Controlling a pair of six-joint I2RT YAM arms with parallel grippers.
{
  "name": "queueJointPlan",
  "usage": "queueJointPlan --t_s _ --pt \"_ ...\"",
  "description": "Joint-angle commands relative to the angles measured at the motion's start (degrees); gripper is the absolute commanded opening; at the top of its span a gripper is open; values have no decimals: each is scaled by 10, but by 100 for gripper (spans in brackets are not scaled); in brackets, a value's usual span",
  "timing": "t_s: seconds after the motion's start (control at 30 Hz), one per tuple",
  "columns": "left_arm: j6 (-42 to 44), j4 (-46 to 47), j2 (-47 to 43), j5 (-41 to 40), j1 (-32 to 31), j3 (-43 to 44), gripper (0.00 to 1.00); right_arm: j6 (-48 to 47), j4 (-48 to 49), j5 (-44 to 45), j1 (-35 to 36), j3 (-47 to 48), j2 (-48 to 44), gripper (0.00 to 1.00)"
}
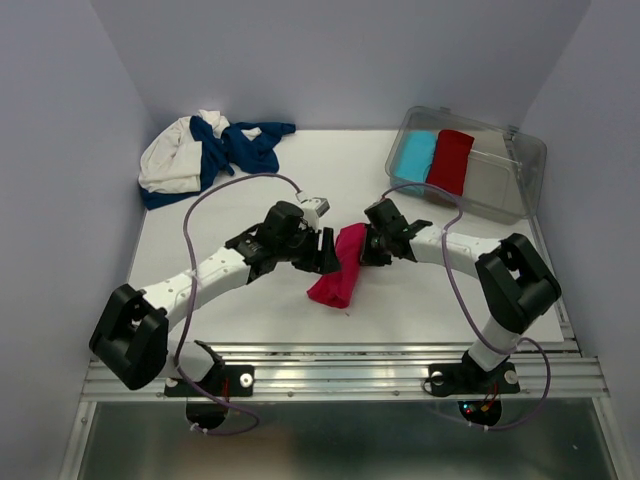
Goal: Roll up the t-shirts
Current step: Roll the T-shirt to the center of the board.
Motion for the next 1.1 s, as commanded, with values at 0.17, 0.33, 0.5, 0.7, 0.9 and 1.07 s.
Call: queueJointPlan --t_s 0.17,0.33,0.5,0.7,0.9,1.07 --pt "-42 10 -39 -85 2 -3 69 -3 10 11 4 28 -18 1" --pt "-85 41 2 -127 44 14 50 -2 9 8 4 31 -17 1" --pt "-113 91 62 -128 86 38 0 1 11 6 4 30 -15 1" --pt "-112 91 149 -125 87 93 0 -1 10 4 4 32 -19 1" --pt "-117 119 191 -84 76 104 0 -2 10 3 4 33 -23 1" --pt "-111 121 232 -60 51 130 0 0 10 4 4 34 -32 1"
